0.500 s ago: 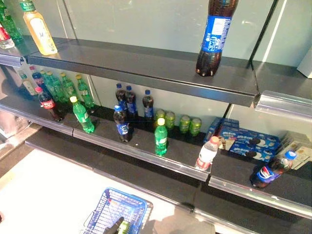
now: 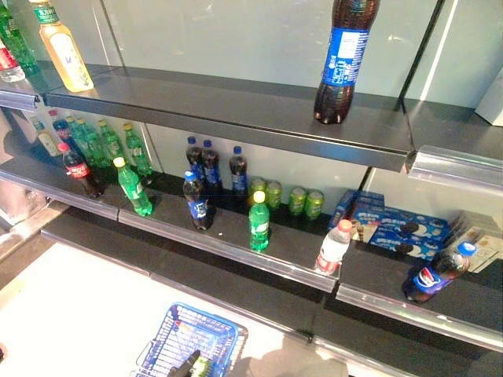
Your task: Pick up the drink and place into the basket.
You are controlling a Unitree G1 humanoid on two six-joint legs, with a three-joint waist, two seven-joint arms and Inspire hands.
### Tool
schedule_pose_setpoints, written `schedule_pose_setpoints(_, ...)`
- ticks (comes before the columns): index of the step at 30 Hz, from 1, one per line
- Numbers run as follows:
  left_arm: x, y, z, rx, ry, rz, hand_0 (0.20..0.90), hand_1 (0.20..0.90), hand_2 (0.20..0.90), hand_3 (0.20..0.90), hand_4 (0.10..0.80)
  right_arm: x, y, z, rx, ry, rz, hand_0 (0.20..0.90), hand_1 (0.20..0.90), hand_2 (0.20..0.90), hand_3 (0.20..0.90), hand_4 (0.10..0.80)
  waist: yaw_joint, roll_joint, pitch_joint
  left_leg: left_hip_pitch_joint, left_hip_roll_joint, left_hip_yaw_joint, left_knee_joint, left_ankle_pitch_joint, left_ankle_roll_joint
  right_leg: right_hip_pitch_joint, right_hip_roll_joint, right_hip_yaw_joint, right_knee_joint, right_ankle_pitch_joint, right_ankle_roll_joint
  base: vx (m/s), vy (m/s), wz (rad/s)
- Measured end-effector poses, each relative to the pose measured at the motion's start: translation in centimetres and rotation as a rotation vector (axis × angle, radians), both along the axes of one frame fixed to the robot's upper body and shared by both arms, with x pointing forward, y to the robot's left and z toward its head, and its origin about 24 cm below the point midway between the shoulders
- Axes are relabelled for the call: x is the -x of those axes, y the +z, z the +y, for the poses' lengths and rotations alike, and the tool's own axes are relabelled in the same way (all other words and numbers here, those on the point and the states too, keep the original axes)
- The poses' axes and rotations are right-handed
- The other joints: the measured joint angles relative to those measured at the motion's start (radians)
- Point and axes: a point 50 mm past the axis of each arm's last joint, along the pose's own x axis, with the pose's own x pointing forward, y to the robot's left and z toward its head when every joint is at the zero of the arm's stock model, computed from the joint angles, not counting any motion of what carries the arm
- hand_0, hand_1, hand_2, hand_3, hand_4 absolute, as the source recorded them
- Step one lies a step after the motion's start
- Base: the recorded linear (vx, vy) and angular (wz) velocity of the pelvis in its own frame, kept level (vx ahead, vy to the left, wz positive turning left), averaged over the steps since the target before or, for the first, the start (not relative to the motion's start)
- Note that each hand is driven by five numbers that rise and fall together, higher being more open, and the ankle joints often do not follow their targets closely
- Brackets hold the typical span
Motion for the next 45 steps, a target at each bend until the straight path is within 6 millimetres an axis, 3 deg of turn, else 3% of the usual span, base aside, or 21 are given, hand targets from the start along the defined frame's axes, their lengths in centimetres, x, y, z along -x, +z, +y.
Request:
schedule_pose_setpoints(9, 0.0, 0.0, 0.0, 0.002, -0.003, -0.003, 0.3, 0.3, 0.3, 0.2, 0.1, -0.8, 0.4, -0.2, 0.1, 0.094, -0.111, 0.9, 0.9, 0.9, 0.9, 0.8, 0.001, 0.001, 0.0, 0.0, 0.0, 0.0, 0.0, 0.0, 0.0, 0.0, 0.0, 0.0, -0.001, 0.0, 0.0, -0.004, -0.003, 0.0)
schedule_pose_setpoints(13, -0.1, 0.0, -0.1, 0.005, -0.01, -0.006, 0.3, 0.3, 0.3, 0.2, 0.1, -2.5, 1.4, -0.1, 0.18, 0.205, -0.237, 0.9, 0.9, 0.9, 0.9, 0.8, -0.001, 0.0, 0.002, -0.001, 0.001, 0.002, 0.0, 0.0, 0.0, -0.002, 0.001, 0.003, -0.001, 0.0, 0.0, -0.027, -0.021, -0.03)
schedule_pose_setpoints(14, -0.1, 0.0, -0.1, 0.006, -0.01, -0.011, 0.3, 0.3, 0.3, 0.2, 0.1, -4.4, 2.6, 0.0, 0.223, 0.256, -0.357, 0.9, 0.9, 0.9, 0.9, 0.8, -0.001, 0.002, 0.005, -0.001, 0.002, 0.011, 0.0, 0.0, 0.0, -0.008, 0.003, 0.014, -0.001, 0.002, 0.0, -0.037, -0.023, -0.11)
schedule_pose_setpoints(16, -0.3, 0.1, -0.2, 0.007, -0.009, -0.017, 0.3, 0.3, 0.3, 0.2, 0.1, -6.0, 3.7, 0.1, 0.25, 0.268, -0.429, 0.9, 0.9, 0.9, 0.9, 0.8, -0.003, -0.002, 0.005, -0.002, 0.002, 0.015, -0.002, 0.0, 0.0, -0.011, 0.004, 0.016, -0.001, 0.006, 0.006, -0.033, -0.018, -0.1)
schedule_pose_setpoints(18, -0.2, 0.2, -0.4, 0.006, -0.013, -0.04, 0.3, 0.3, 0.3, 0.2, 0.1, -8.6, 6.7, 0.7, 0.303, 0.327, -0.624, 0.9, 0.9, 0.9, 0.9, 0.8, -0.012, -0.002, 0.02, -0.001, 0.002, 0.023, -0.004, 0.003, -0.004, -0.019, 0.004, 0.022, -0.001, 0.01, 0.006, -0.008, -0.004, -0.09)
schedule_pose_setpoints(22, 0.3, 0.2, -0.5, 0.003, -0.013, -0.047, 0.3, 0.3, 0.3, 0.2, 0.1, -11.3, 11.1, 0.5, 0.367, 0.374, -0.837, 0.9, 0.9, 0.9, 0.9, 0.8, -0.031, -0.007, 0.029, 0.0, 0.002, 0.026, -0.003, 0.003, -0.006, -0.02, 0.004, 0.022, -0.001, 0.01, 0.007, 0.001, 0.001, -0.01)
schedule_pose_setpoints(24, 0.3, 0.3, -0.5, 0.001, -0.008, -0.056, 0.3, 0.3, 0.3, 0.2, 0.1, -12.5, 14.2, -0.6, 0.43, 0.355, -0.966, 0.9, 0.9, 0.9, 0.9, 0.8, -0.034, -0.009, 0.033, 0.001, 0.002, 0.032, -0.001, 0.003, -0.006, -0.02, 0.003, 0.028, -0.001, 0.013, 0.009, 0.019, 0.011, 0.0)
schedule_pose_setpoints(28, 0.4, 0.3, -0.5, 0.0, -0.003, -0.061, 0.3, 0.3, 0.3, 0.2, 0.1, -13.6, 17.0, -2.1, 0.515, 0.326, -1.067, 0.9, 0.9, 0.9, 0.9, 0.8, -0.036, -0.019, 0.03, 0.003, 0.002, 0.058, -0.001, 0.003, -0.005, -0.025, 0.003, 0.043, -0.001, 0.015, 0.01, 0.025, 0.023, -0.09)
schedule_pose_setpoints(36, 0.6, 0.3, -0.6, 0.001, 0.012, -0.061, 0.3, 0.3, 0.3, 0.2, 0.1, -13.8, 18.6, -2.9, 0.627, 0.314, -1.122, 0.9, 0.9, 0.9, 0.9, 0.8, -0.044, -0.02, 0.032, 0.007, 0.002, 0.076, -0.006, 0.001, -0.003, -0.029, 0.003, 0.049, -0.001, 0.014, 0.011, 0.029, 0.006, -0.05)
schedule_pose_setpoints(39, 0.8, 0.3, -0.7, 0.005, 0.031, -0.06, 0.3, 0.3, 0.3, 0.2, 0.1, -14.0, 21.2, -3.5, 0.699, 0.243, -1.23, 0.9, 0.9, 0.9, 0.9, 0.8, -0.056, -0.016, 0.034, 0.007, 0.002, 0.081, -0.006, 0.0, -0.001, -0.031, 0.003, 0.053, -0.001, 0.014, 0.011, 0.021, 0.0, -0.02)
schedule_pose_setpoints(45, 0.8, 0.3, -0.7, 0.004, 0.025, -0.056, 0.3, 0.3, 0.3, 0.2, 0.1, -13.6, 23.2, -5.9, 0.87, 0.105, -1.279, 0.9, 0.9, 0.9, 0.9, 0.8, -0.058, -0.018, 0.033, 0.013, 0.003, 0.095, -0.005, -0.001, -0.005, -0.033, 0.005, 0.072, -0.001, 0.014, 0.011, 0.048, -0.005, -0.06)
